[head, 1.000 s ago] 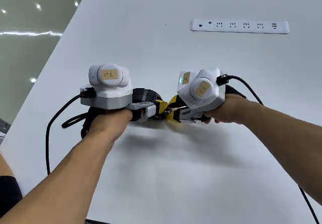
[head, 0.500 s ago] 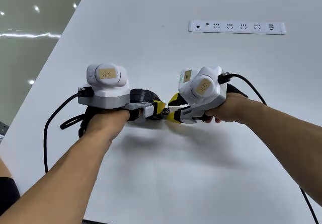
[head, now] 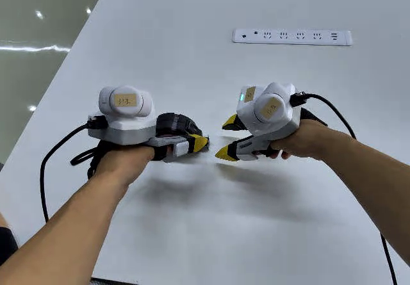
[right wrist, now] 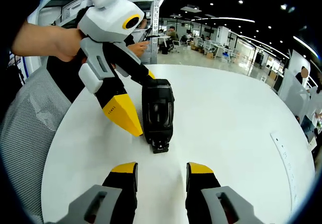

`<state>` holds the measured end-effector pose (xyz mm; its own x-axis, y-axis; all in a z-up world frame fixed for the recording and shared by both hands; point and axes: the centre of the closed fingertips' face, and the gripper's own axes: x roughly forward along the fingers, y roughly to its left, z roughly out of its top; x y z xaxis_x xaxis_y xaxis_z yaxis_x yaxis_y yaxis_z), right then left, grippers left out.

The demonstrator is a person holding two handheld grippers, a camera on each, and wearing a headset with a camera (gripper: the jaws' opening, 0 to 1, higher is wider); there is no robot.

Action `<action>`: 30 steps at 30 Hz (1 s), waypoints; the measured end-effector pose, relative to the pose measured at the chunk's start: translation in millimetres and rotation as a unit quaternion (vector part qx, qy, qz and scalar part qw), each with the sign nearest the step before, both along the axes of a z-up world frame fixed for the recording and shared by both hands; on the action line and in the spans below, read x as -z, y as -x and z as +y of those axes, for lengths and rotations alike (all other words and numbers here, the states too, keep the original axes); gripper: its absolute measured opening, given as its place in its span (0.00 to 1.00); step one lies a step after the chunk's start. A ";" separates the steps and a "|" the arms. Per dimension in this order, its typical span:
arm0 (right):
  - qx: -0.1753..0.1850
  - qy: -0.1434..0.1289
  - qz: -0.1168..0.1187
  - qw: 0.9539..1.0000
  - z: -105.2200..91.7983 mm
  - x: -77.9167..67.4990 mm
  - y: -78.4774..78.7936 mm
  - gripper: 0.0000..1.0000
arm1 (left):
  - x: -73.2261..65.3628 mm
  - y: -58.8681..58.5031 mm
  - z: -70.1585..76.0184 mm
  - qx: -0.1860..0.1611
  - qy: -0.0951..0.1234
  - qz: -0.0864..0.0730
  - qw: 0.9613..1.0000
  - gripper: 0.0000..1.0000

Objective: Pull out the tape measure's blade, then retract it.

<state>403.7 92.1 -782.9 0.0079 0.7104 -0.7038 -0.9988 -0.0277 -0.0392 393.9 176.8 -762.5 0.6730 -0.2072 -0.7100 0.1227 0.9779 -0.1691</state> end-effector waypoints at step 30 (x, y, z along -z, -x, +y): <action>0.118 -0.041 0.022 0.992 -78.7 -19.8 6.0 0.56 | -2.5 24.1 0.7 0.067 -0.007 -0.036 0.997 0.90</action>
